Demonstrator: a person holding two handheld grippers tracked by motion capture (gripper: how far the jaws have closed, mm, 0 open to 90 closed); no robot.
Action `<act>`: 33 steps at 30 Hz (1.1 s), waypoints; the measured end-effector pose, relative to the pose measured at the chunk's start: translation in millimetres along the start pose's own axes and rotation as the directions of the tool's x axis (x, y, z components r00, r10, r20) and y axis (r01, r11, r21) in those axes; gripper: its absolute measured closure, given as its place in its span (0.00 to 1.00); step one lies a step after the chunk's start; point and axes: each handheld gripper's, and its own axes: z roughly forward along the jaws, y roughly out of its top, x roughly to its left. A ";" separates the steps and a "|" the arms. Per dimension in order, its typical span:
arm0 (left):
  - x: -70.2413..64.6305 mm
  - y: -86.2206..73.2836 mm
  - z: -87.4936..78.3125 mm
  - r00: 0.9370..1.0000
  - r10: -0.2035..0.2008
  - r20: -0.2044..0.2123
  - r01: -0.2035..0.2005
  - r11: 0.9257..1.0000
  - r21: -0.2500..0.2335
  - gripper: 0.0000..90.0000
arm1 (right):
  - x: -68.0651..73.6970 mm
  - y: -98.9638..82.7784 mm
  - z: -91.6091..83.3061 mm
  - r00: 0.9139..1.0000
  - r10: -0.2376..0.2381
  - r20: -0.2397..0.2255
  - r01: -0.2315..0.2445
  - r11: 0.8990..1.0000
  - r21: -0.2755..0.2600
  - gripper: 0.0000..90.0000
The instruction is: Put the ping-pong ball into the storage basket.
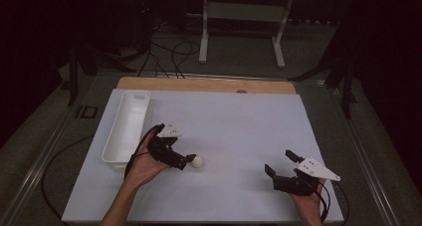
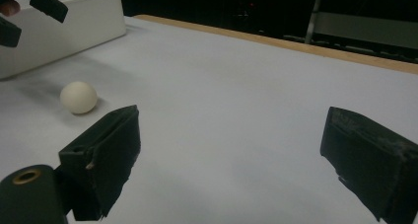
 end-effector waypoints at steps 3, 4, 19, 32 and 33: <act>-1.6 1.2 4.3 1.000 0.003 0.010 -0.003 1.000 0.017 0.00 | -0.8 0.4 2.7 1.000 -0.007 -0.002 0.007 1.000 0.002 0.09; -1.6 1.2 4.3 1.000 0.003 0.010 -0.003 1.000 0.017 0.00 | -0.8 0.4 2.7 1.000 -0.007 -0.002 0.007 1.000 0.002 0.09; -7.2 5.3 16.7 0.999 0.008 0.031 -0.010 0.997 0.072 0.00 | -2.3 0.9 3.7 1.000 -0.003 0.005 0.003 1.000 -0.006 0.09; -7.6 6.6 23.0 0.999 0.000 0.044 -0.004 0.996 0.090 0.00 | -1.9 0.0 2.5 1.000 -0.001 0.002 0.001 1.000 -0.008 0.09; -7.9 6.9 23.4 0.999 0.002 0.041 -0.006 0.995 0.096 0.00 | -2.1 0.1 2.3 1.000 0.001 0.002 -0.001 1.000 -0.009 0.09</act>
